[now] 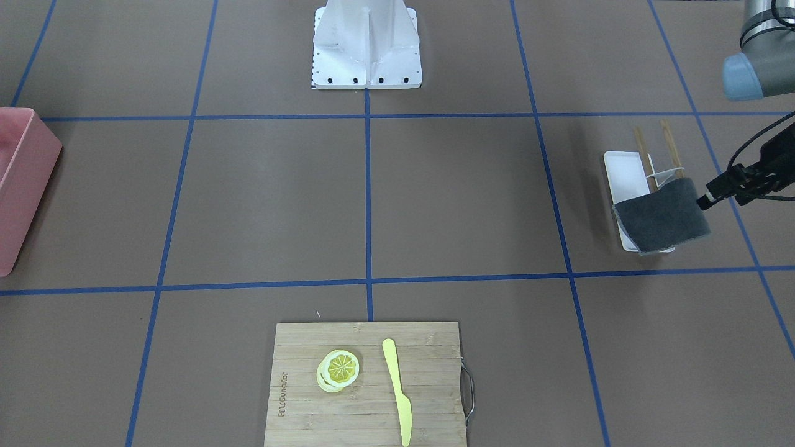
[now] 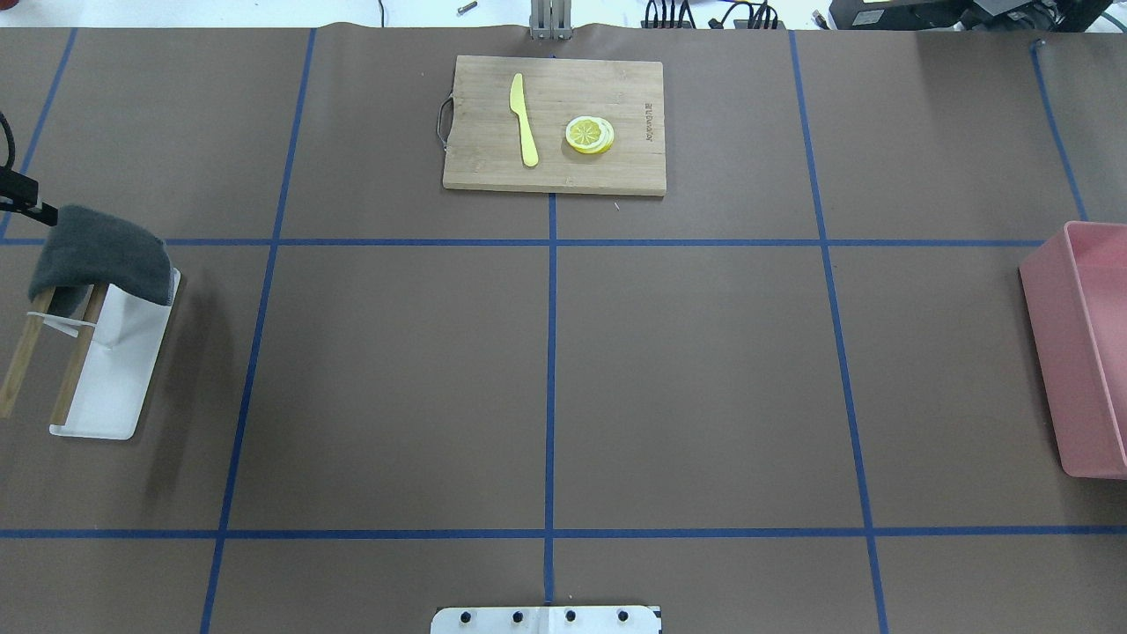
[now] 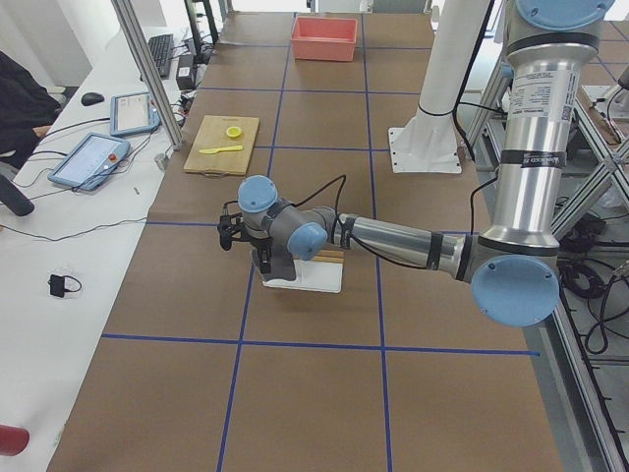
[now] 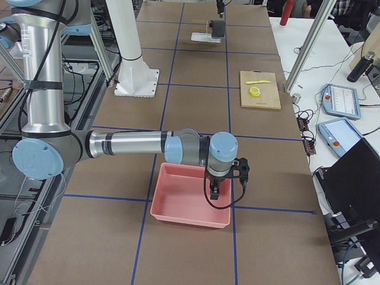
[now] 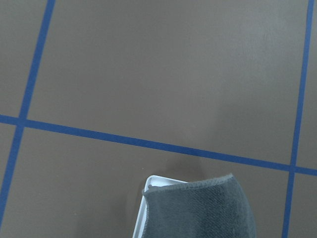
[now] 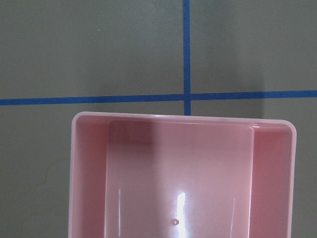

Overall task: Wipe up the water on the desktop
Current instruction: 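Lower the left gripper onto the grey cloth on the white rack and grasp it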

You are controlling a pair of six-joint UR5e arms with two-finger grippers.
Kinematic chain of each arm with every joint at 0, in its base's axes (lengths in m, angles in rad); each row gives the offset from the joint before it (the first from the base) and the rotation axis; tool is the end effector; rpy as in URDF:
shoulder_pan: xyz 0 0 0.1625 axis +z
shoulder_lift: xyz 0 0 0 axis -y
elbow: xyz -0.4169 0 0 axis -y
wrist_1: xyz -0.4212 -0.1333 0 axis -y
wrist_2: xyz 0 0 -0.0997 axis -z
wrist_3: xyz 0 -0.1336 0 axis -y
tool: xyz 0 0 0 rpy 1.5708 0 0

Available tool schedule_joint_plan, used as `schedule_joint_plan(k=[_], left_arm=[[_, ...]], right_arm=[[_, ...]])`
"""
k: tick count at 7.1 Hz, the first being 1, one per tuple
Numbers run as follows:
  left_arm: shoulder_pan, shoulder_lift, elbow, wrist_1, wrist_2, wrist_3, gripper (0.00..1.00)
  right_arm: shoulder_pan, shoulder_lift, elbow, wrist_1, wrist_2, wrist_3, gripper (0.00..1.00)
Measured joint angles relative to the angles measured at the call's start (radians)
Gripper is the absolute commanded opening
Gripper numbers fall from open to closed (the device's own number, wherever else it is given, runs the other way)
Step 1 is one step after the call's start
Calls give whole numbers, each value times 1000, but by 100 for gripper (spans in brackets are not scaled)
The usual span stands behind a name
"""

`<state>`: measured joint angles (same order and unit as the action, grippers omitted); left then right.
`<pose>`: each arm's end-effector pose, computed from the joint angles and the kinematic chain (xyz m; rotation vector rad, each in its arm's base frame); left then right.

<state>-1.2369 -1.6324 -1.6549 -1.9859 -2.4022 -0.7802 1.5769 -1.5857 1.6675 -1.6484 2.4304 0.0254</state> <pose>0.1557 -0.5543 0.5407 0.0203 0.9647 -0.1782 0.0352 -0.5134 0.6317 -0.0044 -0.8596 0.0277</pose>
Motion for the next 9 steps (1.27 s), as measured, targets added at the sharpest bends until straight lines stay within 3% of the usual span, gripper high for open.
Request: schedule_joint_plan(k=[1, 2, 4, 5, 8, 9], left_arm=[[17, 3, -1, -5, 1, -3, 69], [25, 16, -4, -19, 1, -4, 63], [29, 51, -5, -73, 2, -7, 16], [29, 57, -7, -83, 0, -9, 7], [30, 59, -26, -89, -6, -11, 10], [30, 59, -27, -89, -6, -11, 40]], right_arm=[[0, 1, 0, 0, 9, 0, 100], [0, 1, 0, 0, 16, 1, 100], [0, 2, -1, 0, 20, 2, 100], [0, 3, 0, 0, 20, 2, 100], [0, 3, -4, -2, 19, 1, 100], [0, 5, -7, -3, 19, 2, 100]])
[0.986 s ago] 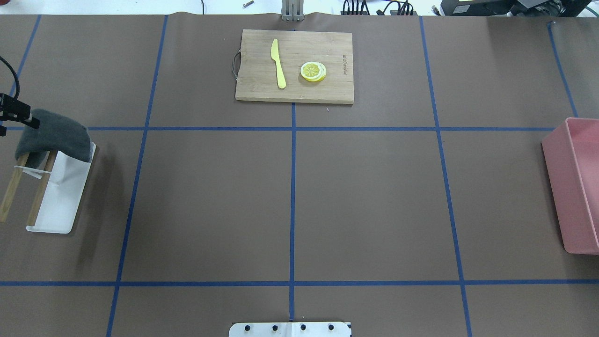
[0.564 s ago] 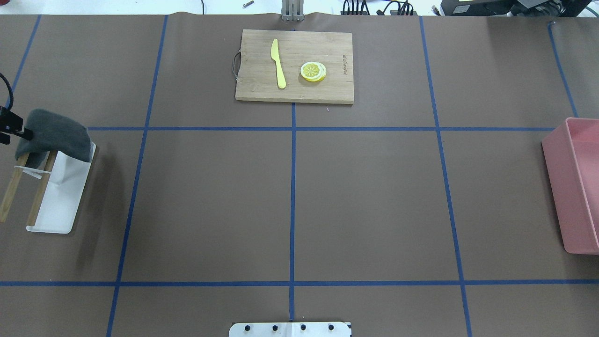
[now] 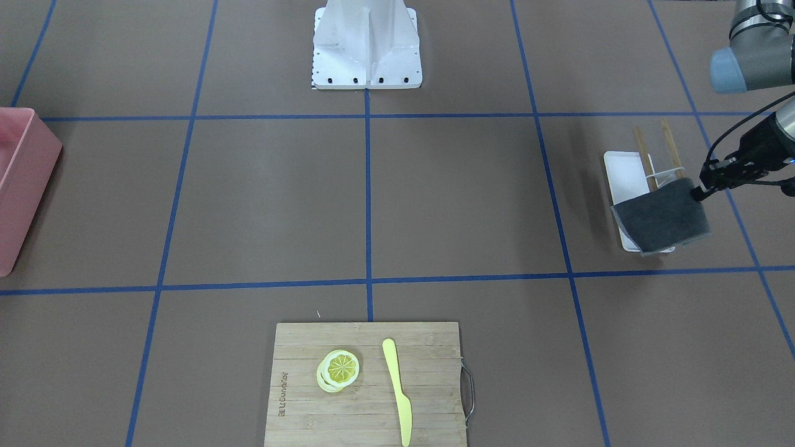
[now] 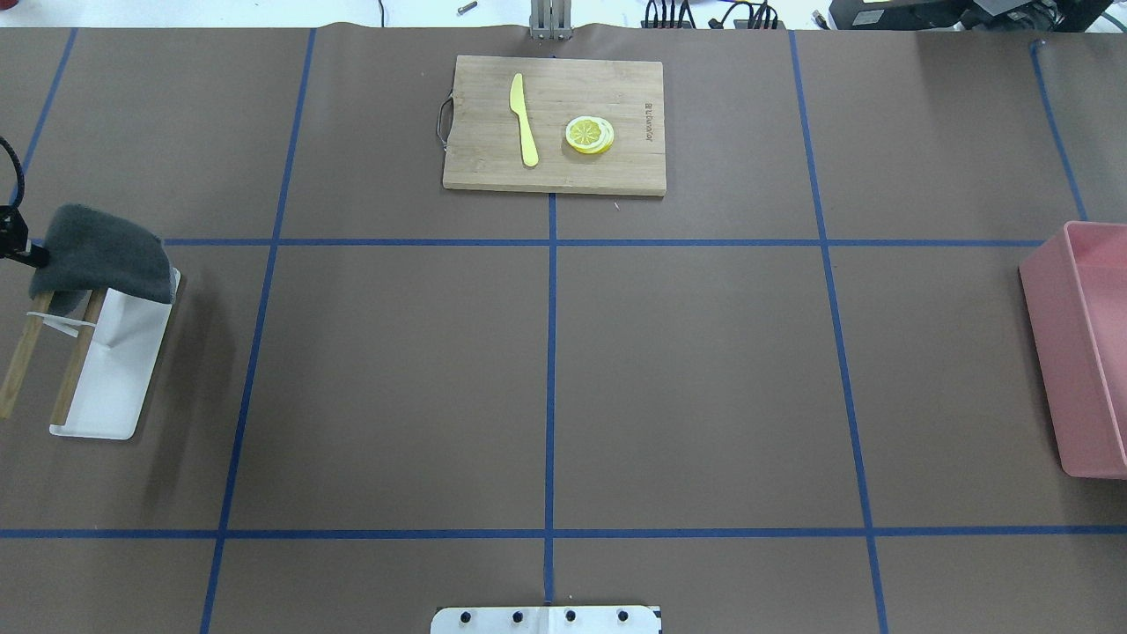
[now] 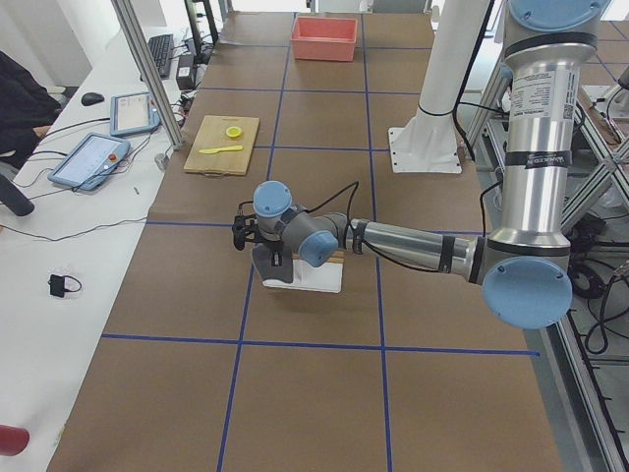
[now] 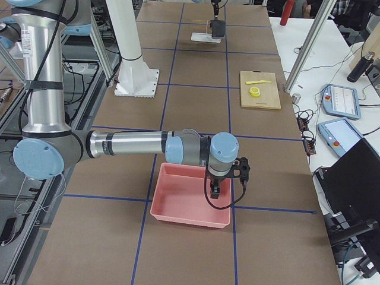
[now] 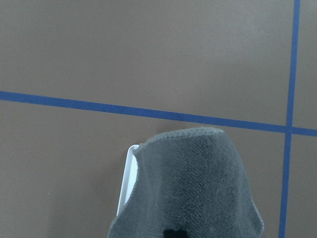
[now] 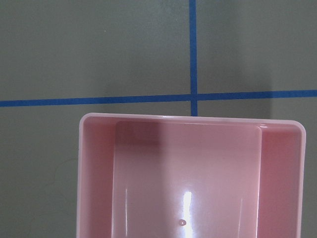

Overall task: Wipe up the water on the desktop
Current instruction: 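Lower the left gripper onto the grey cloth on the white rack and grasp it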

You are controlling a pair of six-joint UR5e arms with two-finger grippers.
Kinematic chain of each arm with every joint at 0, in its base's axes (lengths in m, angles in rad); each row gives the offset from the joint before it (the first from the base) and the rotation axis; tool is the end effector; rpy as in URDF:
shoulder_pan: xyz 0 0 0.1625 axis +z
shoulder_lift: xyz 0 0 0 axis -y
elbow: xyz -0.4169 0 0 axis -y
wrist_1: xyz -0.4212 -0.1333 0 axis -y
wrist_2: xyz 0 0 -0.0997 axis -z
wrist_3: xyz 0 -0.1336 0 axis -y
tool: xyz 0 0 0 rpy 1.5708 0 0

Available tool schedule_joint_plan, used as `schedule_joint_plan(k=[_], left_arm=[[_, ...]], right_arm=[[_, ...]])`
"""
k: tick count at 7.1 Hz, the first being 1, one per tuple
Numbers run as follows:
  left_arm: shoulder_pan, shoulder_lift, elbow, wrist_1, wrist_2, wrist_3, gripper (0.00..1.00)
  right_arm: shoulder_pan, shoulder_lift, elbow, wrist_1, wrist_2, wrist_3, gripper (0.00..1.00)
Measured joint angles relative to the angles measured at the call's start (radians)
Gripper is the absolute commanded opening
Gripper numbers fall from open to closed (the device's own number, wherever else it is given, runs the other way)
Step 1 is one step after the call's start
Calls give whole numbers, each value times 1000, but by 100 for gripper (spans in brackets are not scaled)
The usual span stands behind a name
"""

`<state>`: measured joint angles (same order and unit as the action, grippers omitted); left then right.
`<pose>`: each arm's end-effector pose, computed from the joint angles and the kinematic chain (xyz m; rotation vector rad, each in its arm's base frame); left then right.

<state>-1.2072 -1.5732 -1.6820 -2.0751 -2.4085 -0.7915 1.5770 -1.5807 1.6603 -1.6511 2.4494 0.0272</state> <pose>0.1647 -0.5285 0.5468 0.0442 0.9937 -0.1334 0.0336 -0.5152 0.6312 -0.0099 -0.8786 0.0315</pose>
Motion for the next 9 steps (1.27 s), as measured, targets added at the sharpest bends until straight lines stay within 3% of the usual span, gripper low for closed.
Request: schedule_joint_plan(k=[2, 6, 7, 9], left_arm=[[-1, -1, -1, 2, -2, 0, 90], [-2, 1, -5, 0, 3, 0, 90], [-1, 0, -4, 1, 3, 0, 83], [1, -2, -3, 1, -1, 0, 80]], right_arm=[[0, 2, -1, -3, 0, 0, 100], [0, 4, -1, -2, 0, 2, 100], [0, 4, -1, -3, 0, 2, 100], [0, 4, -1, -4, 1, 2, 100]])
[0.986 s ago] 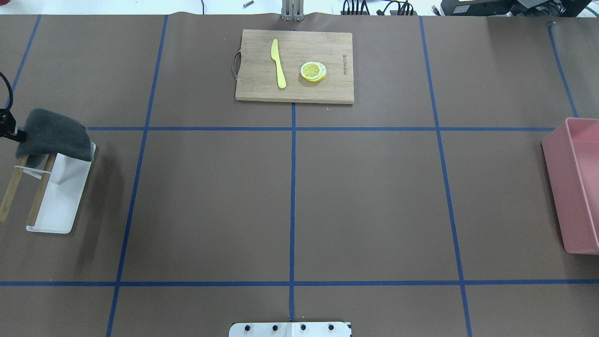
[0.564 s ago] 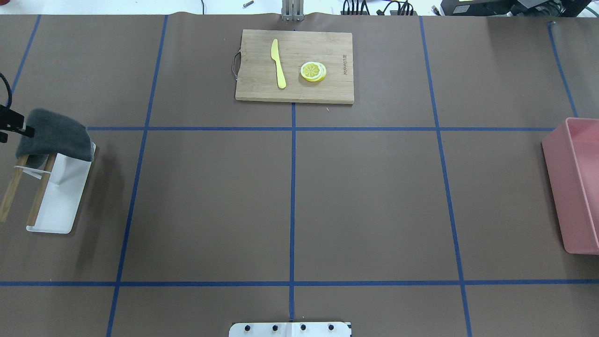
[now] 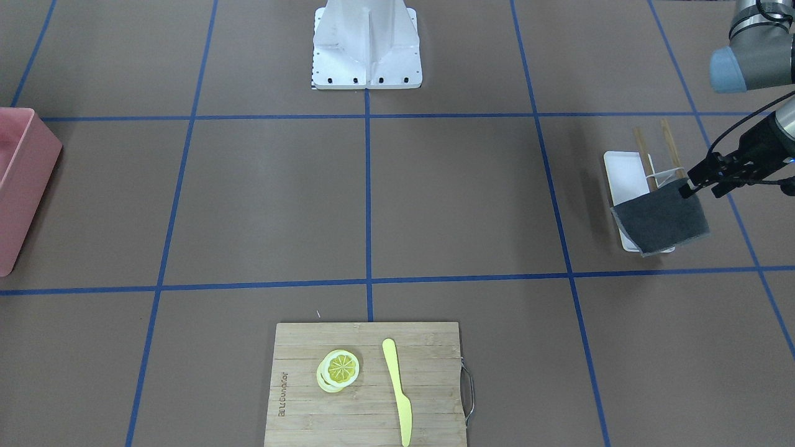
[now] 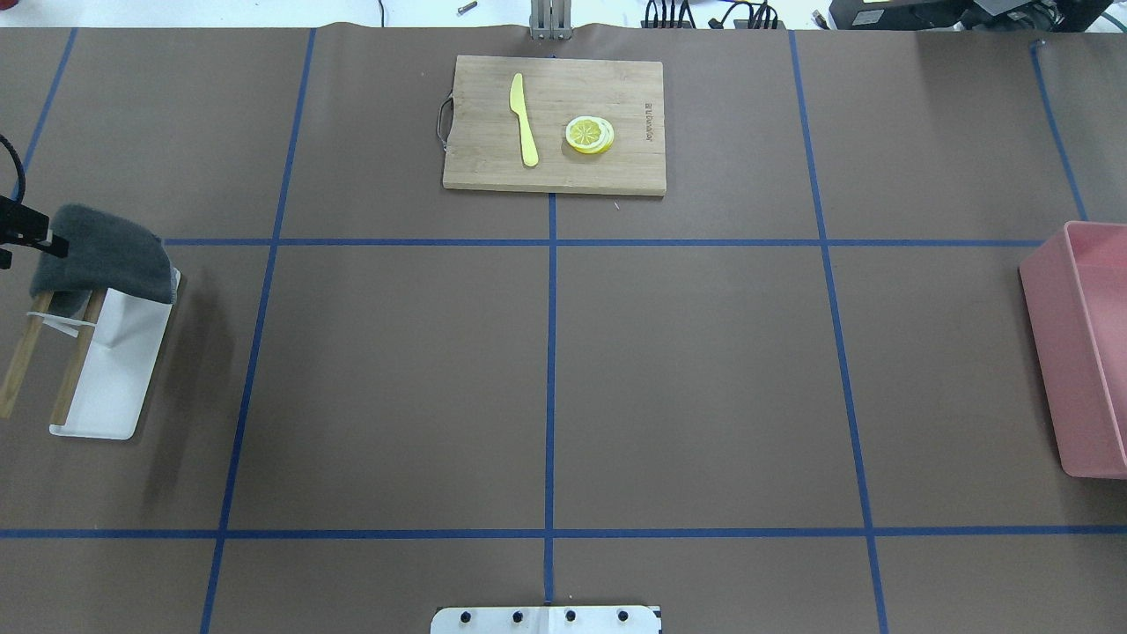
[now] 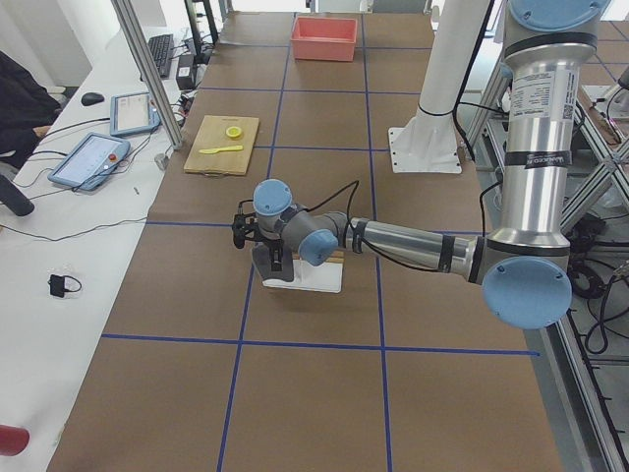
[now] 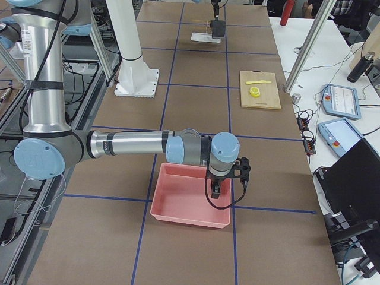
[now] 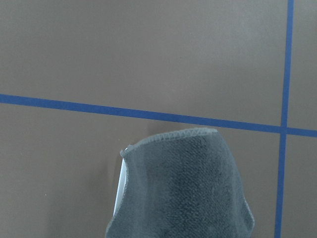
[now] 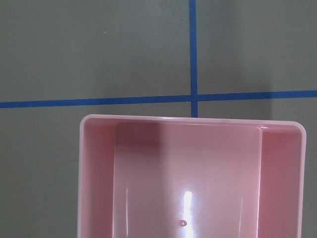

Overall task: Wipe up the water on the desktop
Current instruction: 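Lower the left gripper onto the grey cloth on the white rack and grasp it, then lift the grey cloth off the rack with the left gripper toward the table center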

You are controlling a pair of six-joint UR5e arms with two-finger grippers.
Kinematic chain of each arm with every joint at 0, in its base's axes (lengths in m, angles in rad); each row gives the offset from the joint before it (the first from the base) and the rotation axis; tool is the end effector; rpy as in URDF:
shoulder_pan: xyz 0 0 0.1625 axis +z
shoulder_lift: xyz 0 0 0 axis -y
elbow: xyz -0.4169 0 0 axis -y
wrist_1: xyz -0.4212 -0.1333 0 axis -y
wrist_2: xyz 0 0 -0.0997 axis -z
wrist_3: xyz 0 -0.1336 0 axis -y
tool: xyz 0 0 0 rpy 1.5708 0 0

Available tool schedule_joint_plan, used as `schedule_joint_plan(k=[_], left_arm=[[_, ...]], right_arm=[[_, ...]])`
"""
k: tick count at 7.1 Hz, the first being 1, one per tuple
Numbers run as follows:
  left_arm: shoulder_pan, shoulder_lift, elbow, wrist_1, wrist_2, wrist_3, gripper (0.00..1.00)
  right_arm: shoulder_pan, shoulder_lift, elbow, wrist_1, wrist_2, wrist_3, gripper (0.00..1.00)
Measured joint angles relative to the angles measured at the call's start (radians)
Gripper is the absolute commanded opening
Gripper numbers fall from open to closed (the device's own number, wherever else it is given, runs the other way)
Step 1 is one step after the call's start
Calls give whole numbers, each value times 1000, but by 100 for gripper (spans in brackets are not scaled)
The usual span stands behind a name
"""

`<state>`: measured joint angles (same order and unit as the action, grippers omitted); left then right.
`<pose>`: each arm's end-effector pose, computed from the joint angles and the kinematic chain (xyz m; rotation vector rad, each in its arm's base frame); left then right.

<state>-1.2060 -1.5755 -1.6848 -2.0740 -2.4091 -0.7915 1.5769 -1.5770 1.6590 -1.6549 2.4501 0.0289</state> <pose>0.1657 -0.5290 0.5440 0.0466 0.9959 -0.1303 0.0335 -0.5165 0.6303 -0.0120 -0.8793 0.0336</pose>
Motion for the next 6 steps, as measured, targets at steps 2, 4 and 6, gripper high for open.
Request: schedule_joint_plan(k=[2, 4, 6], left_arm=[[4, 0, 5, 0, 1, 0, 77], [24, -2, 11, 5, 3, -3, 33], [33, -2, 8, 8, 0, -36, 0]], right_arm=[[0, 0, 2, -1, 1, -1, 100], [0, 0, 6, 0, 2, 10, 100], [-2, 0, 7, 5, 2, 28, 100]])
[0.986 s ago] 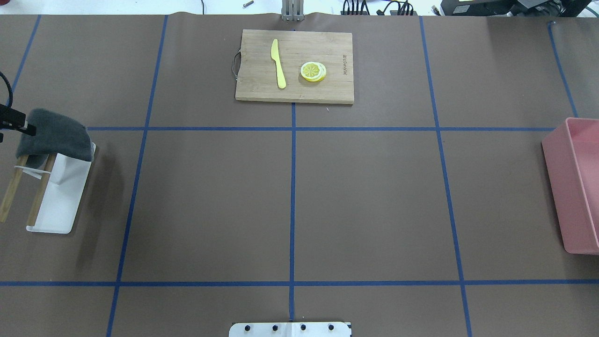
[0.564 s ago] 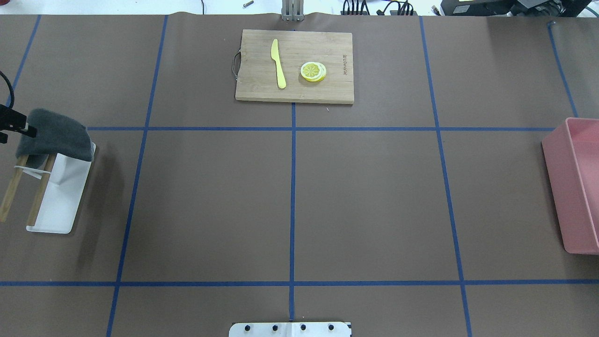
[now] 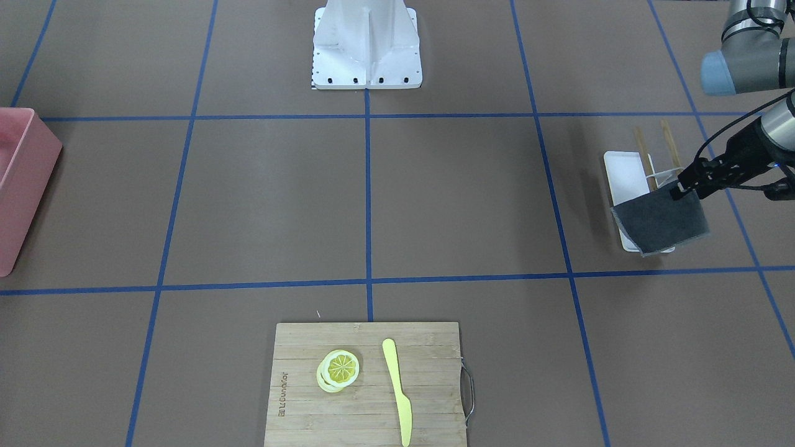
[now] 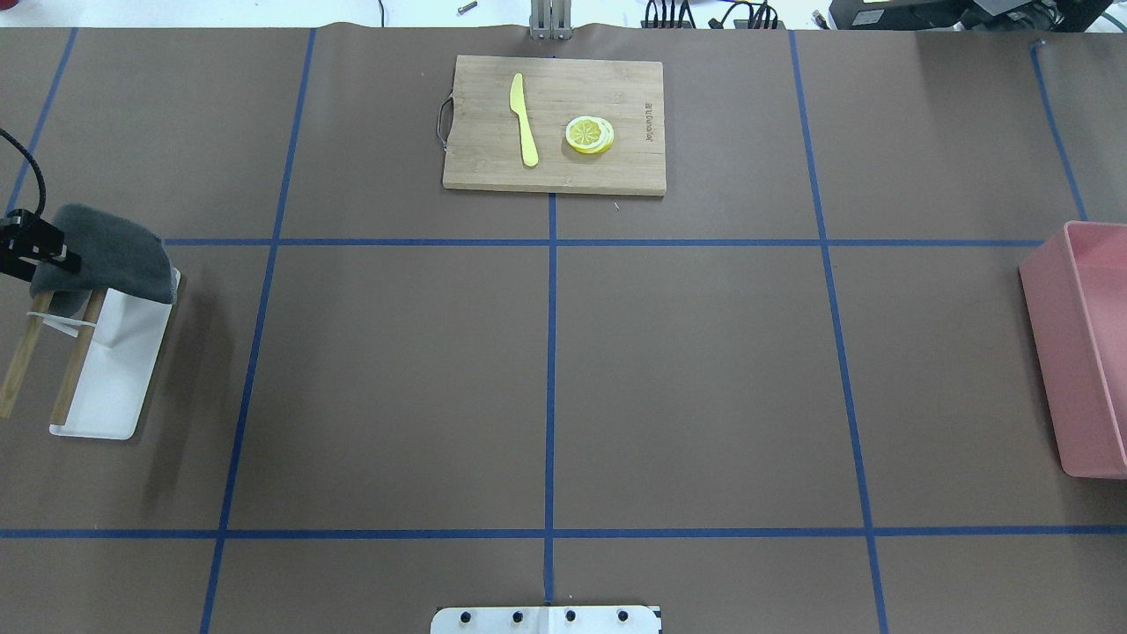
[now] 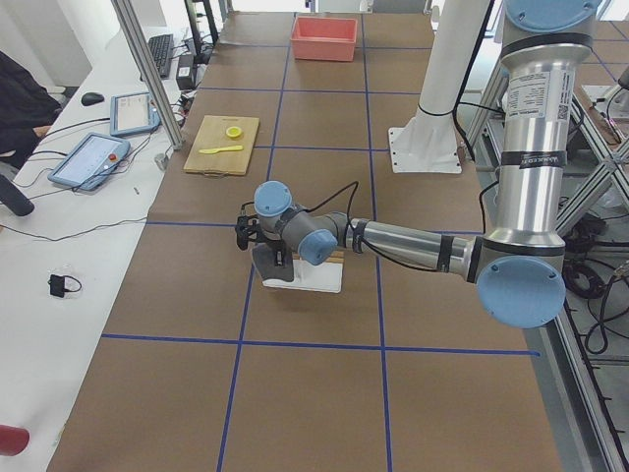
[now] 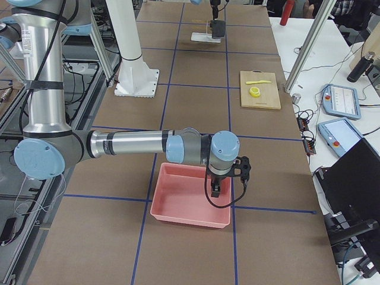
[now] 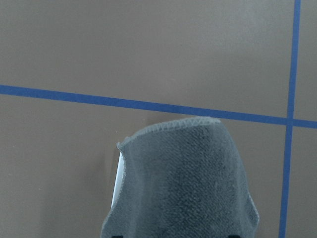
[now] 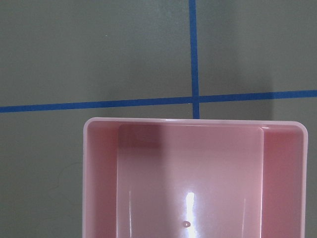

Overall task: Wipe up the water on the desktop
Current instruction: 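Lift the grey cloth off the rack with the left gripper toward the table center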

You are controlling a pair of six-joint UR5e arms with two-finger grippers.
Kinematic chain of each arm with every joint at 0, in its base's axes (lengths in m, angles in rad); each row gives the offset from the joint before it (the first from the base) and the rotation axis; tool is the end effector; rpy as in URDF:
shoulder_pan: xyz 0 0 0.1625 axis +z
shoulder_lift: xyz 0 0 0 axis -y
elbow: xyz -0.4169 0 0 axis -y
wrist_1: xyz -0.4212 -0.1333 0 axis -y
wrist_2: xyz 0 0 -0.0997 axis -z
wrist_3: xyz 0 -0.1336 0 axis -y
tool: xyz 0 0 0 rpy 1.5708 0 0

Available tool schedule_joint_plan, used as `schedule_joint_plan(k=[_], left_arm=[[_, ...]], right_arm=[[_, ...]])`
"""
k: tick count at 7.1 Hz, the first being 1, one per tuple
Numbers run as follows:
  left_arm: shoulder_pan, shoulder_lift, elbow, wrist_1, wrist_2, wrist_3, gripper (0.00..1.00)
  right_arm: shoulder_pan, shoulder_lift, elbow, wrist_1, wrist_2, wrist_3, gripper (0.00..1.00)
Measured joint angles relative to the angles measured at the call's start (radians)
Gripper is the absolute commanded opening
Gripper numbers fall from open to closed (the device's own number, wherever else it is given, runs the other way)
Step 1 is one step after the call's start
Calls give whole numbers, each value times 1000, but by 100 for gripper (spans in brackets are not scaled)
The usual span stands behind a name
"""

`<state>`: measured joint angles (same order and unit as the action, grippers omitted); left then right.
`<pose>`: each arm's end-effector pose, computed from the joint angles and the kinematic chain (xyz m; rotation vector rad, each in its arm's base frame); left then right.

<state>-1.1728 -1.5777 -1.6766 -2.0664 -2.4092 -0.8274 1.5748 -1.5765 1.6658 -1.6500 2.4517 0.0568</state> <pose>0.1835 -0.5241 0.5483 0.0010 0.9909 -0.1389 0.0323 -0.5176 0.6258 -0.0138 -0.8809 0.0524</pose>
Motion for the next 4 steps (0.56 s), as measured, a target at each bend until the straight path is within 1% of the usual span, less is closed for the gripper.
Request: schedule_joint_plan(k=[2, 4], left_arm=[[-5, 8, -6, 0, -12, -11, 0], [-10, 16, -11, 1, -45, -9, 0]], right_arm=[[-2, 1, 4, 1, 4, 4, 100], [-2, 1, 6, 0, 15, 5, 100]])
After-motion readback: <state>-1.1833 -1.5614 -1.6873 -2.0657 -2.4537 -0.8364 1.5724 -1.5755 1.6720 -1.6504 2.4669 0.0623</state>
